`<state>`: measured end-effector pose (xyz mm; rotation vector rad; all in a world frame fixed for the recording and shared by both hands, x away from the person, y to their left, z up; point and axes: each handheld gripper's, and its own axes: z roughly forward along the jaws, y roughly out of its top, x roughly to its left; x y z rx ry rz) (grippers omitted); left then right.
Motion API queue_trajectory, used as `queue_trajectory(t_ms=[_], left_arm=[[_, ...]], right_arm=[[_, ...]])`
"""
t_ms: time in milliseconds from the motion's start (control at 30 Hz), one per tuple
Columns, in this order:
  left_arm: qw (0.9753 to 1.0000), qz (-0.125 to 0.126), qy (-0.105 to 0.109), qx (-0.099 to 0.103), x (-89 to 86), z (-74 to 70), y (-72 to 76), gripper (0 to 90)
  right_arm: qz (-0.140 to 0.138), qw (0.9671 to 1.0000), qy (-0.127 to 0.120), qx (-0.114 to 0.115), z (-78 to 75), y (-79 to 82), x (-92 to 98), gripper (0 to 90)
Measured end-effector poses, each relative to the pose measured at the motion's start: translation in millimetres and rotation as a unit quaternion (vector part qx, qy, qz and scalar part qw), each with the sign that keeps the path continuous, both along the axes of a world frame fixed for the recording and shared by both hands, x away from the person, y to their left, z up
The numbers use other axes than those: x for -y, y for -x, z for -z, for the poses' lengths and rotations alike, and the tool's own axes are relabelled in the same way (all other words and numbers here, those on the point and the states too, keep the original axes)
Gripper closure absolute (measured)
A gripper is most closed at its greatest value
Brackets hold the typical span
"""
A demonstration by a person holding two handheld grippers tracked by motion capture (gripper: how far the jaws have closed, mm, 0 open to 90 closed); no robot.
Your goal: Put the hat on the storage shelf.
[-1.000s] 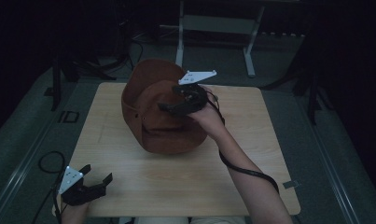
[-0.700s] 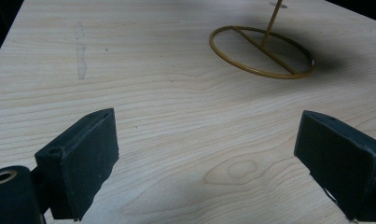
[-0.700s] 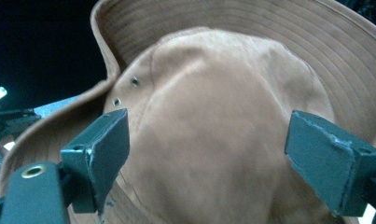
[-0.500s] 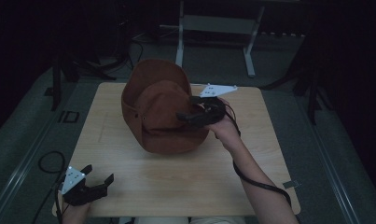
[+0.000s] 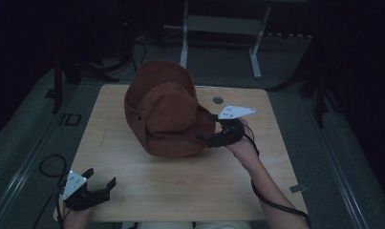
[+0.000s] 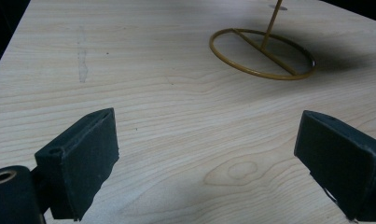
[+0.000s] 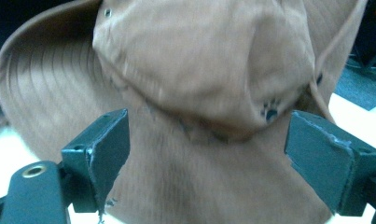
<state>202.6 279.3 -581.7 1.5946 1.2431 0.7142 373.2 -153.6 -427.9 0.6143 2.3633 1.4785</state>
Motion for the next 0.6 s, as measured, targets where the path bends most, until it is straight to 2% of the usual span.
queue_trajectory(t_ms=[333,433,600], left_arm=[[1.0,0.002,-0.003,-0.001,1.1,0.0,-0.6,6.8],[1.0,0.002,-0.003,-0.002,1.5,0.1,-0.6,6.8],[1.0,0.002,-0.002,-0.003,1.5,0.4,-1.1,6.8]], right_arm=[[0.007,0.9999,0.002,-0.01,30.5,19.5,32.1,13.9],[0.016,0.9998,0.003,-0.009,39.0,23.6,43.0,13.9],[0.032,0.9993,0.001,-0.02,53.8,27.7,60.9,14.0]])
